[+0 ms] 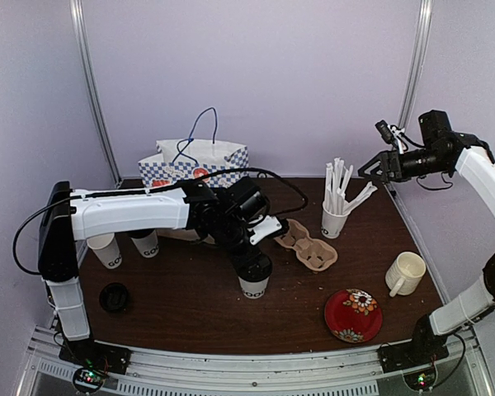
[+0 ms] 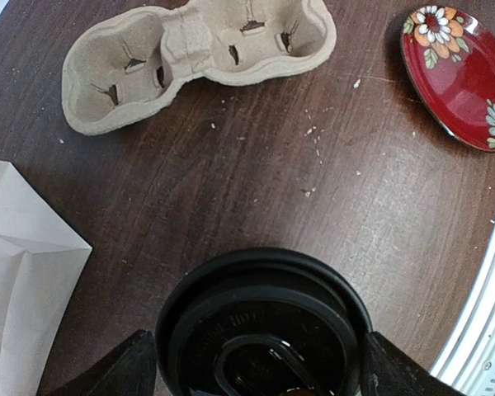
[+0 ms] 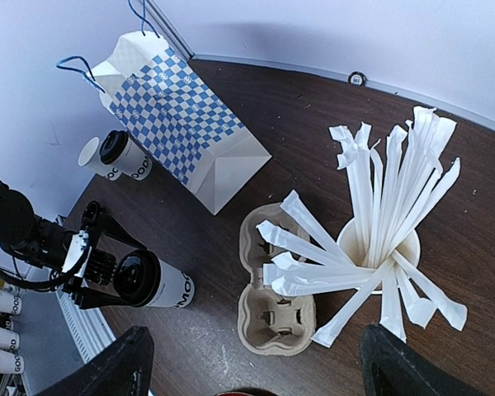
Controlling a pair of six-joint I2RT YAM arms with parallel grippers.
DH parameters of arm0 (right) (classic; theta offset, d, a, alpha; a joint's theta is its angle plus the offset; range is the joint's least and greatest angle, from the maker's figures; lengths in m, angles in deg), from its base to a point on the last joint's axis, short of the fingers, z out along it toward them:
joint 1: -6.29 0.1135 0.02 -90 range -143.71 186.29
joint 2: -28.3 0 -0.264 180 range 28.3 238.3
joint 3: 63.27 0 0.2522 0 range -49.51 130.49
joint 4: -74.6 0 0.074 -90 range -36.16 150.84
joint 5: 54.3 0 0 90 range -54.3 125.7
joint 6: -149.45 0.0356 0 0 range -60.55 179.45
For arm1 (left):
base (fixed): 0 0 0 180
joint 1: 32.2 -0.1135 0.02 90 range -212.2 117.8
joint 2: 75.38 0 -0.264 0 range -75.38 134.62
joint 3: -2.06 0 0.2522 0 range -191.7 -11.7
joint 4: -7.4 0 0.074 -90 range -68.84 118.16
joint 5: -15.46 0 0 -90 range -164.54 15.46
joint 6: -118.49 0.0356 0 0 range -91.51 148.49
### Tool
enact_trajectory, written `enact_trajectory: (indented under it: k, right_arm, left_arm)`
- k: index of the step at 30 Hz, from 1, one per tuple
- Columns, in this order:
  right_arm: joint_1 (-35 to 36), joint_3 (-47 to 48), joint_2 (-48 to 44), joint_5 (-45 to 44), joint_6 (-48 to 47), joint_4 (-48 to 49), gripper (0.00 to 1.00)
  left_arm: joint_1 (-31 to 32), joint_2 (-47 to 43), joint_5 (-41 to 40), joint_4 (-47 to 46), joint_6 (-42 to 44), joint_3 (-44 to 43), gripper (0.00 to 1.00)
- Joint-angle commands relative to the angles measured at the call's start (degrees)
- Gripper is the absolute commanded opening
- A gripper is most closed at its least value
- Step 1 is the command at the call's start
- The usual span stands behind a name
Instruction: Pack the takeout coffee
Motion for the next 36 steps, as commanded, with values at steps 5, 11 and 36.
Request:
enact_trajectory:
  k: [5,11,36]
  right_arm:
    - [-0.17,-1.04,-0.31,0.98,0.28,1.17,0.9]
    - [-0.22,-1.51,-0.44,1.08,-0.07,1.36,0.9]
    - [40.78,7.07,11.27,-24.28,-23.54,-6.79,0.99]
  left_arm:
    - [-0.41,0.72,-0.38,0.62,-0.86,-1.09,0.86]
    - [-0.37,-0.48,-0.09,0.27,-1.38,-1.18,0.93]
    - [-15.79,-30.56,-9.76,-9.35,-18.04,15.58,0.97]
